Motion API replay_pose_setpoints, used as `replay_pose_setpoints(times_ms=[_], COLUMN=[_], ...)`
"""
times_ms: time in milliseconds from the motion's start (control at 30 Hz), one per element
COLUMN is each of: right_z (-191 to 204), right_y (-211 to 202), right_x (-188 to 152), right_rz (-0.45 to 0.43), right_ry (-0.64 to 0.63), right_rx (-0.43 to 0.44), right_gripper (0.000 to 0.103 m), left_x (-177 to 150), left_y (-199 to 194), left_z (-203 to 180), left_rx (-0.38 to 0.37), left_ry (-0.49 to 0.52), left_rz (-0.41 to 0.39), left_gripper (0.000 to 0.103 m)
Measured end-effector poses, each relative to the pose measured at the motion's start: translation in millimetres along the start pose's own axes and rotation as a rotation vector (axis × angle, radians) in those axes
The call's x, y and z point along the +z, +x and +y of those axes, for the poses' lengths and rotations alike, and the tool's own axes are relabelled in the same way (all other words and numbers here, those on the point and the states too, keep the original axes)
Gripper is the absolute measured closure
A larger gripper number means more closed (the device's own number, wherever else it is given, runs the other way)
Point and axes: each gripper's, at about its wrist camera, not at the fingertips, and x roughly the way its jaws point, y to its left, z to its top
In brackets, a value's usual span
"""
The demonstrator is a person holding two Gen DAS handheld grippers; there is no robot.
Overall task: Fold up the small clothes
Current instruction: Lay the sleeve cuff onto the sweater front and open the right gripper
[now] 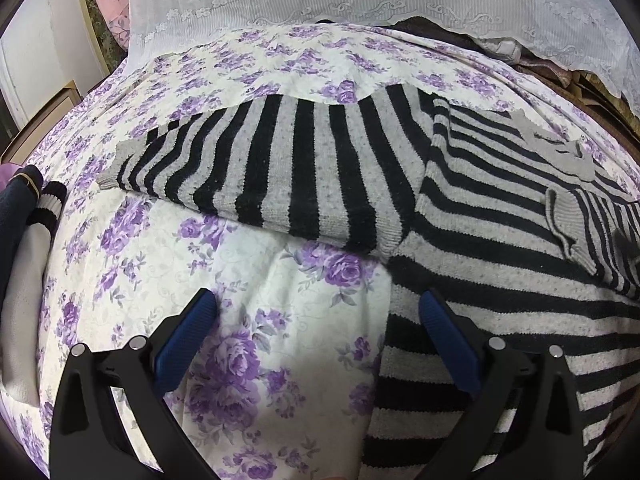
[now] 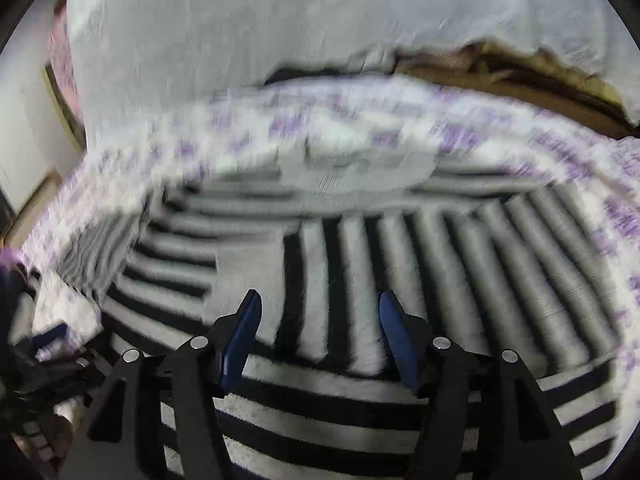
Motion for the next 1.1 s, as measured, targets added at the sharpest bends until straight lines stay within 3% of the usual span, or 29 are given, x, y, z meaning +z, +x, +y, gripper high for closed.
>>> replay_pose_setpoints(times_ms=[100, 233, 300, 367, 500, 667, 700, 733, 767, 833, 933, 967, 1033, 1100], right_z=[-36, -84, -103, -117, -123, -143, -147, -152, -155, -164, -180, -184, -188, -189], right_y=[-24, -22, -19, -18, -37, -33, -29, -26, -24, -18, -9, -7, -10, -12], right_x=[5, -9, -17, -20, -5, 24, 26, 25, 24, 19, 14, 16, 22, 34], right_rz=[-0.049, 0.025, 0.054, 0.063, -0.022, -0.048, -0.049, -0.051, -0.054, -0.067, -0.060, -0.055, -0.066, -0.080], right_ry=[0.060, 0.123, 0.151, 0.194, 0.186, 0.198, 0.200, 0.204, 0.209, 0.233, 0.300, 0.314, 0.323, 0.299], right_rx=[-0.039, -0.105, -0.095, -0.040, -0.030, -0.039, -0.041, -0.037, -0.033, -0.025, 0.009, 0.021, 0.032, 0.014], right_gripper=[0.040, 0.040, 0.040, 0.040, 0.040, 0.040, 0.040, 0.040, 0.040, 0.041, 0.050, 0.052, 0.052, 0.052], left_x=[0, 14, 23, 33, 50, 65, 66, 65, 65, 65, 68, 69, 70, 71], left_y=[-6, -28, -39, -47, -28, 12, 16, 19, 23, 25, 29, 27, 18, 8], left_z=[-2, -24, -47, -86, -141, -167, -170, -172, -175, -179, -176, -174, -172, -170], left_rx=[-0.017, -0.196, -0.201, -0.154, -0.130, -0.277, -0.330, -0.383, -0.431, -0.445, -0.510, -0.536, -0.532, -0.482], left_ry=[0.009, 0.014, 0.069, 0.167, 0.253, 0.257, 0.255, 0.255, 0.262, 0.267, 0.247, 0.242, 0.264, 0.291], left_rz=[-0.013, 0.000, -0.023, -0.060, -0.044, 0.029, 0.047, 0.066, 0.095, 0.091, 0.114, 0.108, 0.065, -0.003], left_gripper=[0.004, 0.004, 0.004, 0.004, 0.004, 0.006, 0.011, 0.030, 0.036, 0.044, 0.058, 0.067, 0.071, 0.072])
